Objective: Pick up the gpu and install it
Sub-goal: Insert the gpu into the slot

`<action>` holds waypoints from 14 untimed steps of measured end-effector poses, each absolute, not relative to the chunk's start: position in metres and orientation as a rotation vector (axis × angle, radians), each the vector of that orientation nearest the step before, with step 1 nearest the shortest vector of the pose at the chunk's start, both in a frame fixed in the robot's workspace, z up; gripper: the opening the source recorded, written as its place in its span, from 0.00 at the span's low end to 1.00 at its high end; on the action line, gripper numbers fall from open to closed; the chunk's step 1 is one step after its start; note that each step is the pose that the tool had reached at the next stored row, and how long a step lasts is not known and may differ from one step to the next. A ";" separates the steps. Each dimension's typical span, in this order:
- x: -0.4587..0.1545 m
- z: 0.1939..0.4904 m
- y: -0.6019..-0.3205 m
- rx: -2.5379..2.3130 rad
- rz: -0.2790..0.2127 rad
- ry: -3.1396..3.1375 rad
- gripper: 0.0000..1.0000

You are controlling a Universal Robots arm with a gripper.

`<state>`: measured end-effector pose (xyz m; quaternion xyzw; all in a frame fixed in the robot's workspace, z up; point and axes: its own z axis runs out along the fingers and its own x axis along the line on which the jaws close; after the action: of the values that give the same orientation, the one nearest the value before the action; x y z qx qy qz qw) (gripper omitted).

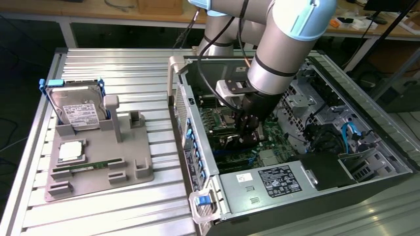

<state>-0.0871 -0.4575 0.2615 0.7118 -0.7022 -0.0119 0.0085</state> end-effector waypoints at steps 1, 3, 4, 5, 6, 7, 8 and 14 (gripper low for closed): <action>-0.087 0.261 -0.457 2.224 -0.037 -2.194 0.27; -0.087 0.260 -0.458 2.224 -0.037 -2.194 0.27; -0.088 0.260 -0.458 2.224 -0.037 -2.194 0.27; -0.088 0.260 -0.457 2.224 -0.037 -2.194 0.27; -0.088 0.259 -0.457 2.224 -0.037 -2.194 0.27; -0.088 0.259 -0.457 2.224 -0.037 -2.195 0.27; -0.088 0.258 -0.458 2.224 -0.037 -2.194 0.27; -0.089 0.258 -0.457 2.224 -0.037 -2.194 0.27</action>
<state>-0.0891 -0.4574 0.2581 0.7118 -0.7023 -0.0119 0.0084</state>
